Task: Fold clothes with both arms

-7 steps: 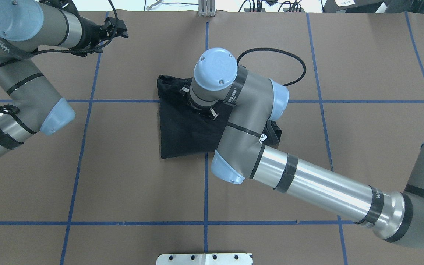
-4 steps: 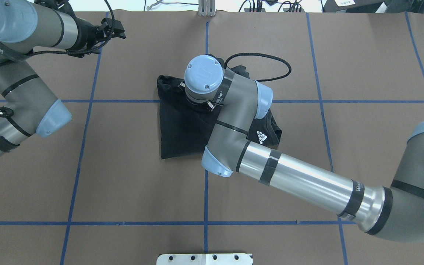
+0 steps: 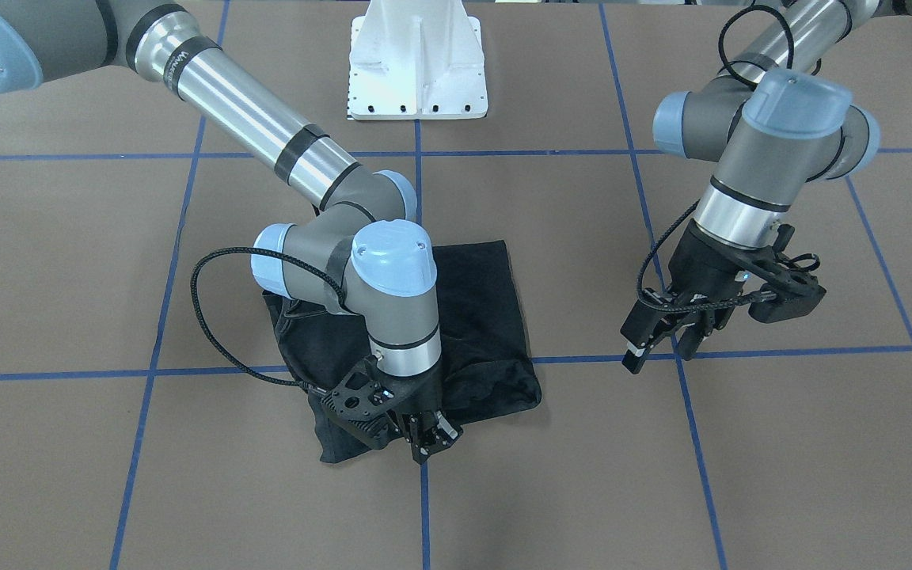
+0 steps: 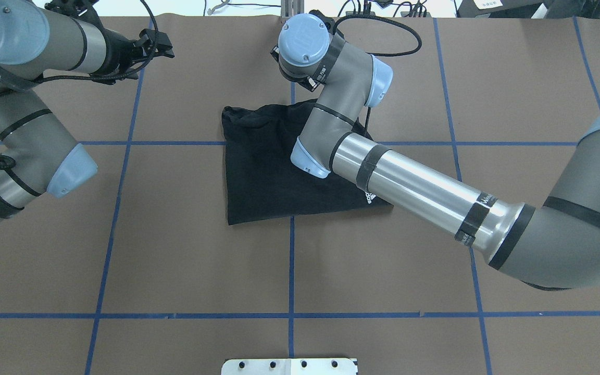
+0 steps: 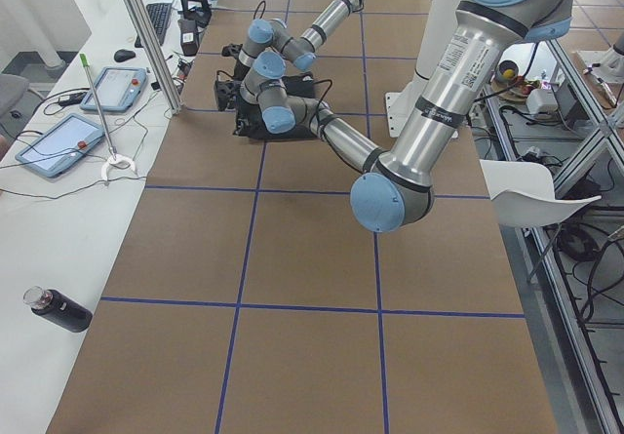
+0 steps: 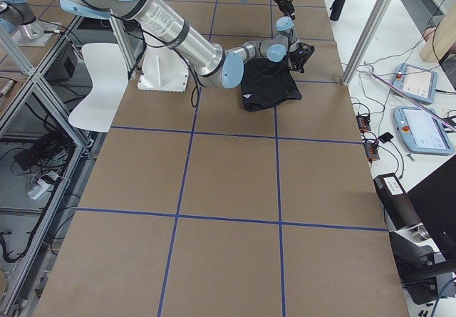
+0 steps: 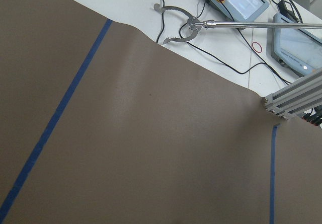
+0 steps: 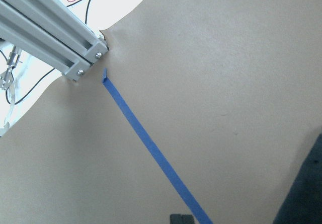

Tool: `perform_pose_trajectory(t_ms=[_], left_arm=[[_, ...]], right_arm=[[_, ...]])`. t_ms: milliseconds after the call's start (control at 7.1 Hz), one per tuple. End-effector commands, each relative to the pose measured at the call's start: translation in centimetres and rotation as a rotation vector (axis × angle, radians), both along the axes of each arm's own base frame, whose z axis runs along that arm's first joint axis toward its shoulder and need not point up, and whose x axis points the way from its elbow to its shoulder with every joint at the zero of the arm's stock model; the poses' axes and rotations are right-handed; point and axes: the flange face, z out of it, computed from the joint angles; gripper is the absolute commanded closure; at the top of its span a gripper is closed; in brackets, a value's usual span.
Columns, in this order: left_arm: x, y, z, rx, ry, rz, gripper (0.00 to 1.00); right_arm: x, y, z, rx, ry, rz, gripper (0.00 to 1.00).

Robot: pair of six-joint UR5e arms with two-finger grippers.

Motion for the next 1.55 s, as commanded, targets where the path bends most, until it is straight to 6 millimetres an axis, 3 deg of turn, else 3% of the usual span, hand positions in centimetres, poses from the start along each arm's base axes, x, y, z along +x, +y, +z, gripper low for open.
perform_pose_trajectory(t_ms=[0,141,282,564,705,845,986,1268,1409], left_arm=[[-0.4,0.3,-0.2,0.006,0.005,-0.001,0.00],[-0.8,1.0,-0.1,0.016,0.003,0.010,0.00],[-1.5,2.0,0.2,0.076,-0.049,0.057,0.00],[-4.3,5.6,2.0,0.196,-0.157,0.176,0.00],[-6.7,7.7,3.9,0.274,-0.222,0.254,0.00],[-9.6,9.0,6.8,0.332,-0.287,0.337,0.00],[-13.2,9.8,10.5,0.389,-0.356,0.433,0.00],[-21.3,11.8,17.6,0.430,-0.452,0.529,0.00],[-25.9,13.0,21.1,0.448,-0.477,0.577,0.00]], right_arm=[[4.8,-2.2,-0.7,-0.015,-0.011,-0.056,1.00],[8.0,-1.0,1.2,-0.003,0.062,-0.112,1.00],[13.3,-0.3,4.0,0.014,0.087,-0.208,1.00],[26.5,0.5,13.1,0.040,0.062,-0.351,1.00],[34.7,1.0,18.3,0.071,0.065,-0.411,0.91],[41.4,1.7,23.9,0.116,0.086,-0.485,0.12],[45.8,4.7,30.0,0.141,0.131,-0.544,0.00],[52.4,11.5,41.3,0.272,0.254,-0.762,0.00],[54.7,14.4,44.8,0.326,0.287,-0.846,0.00]])
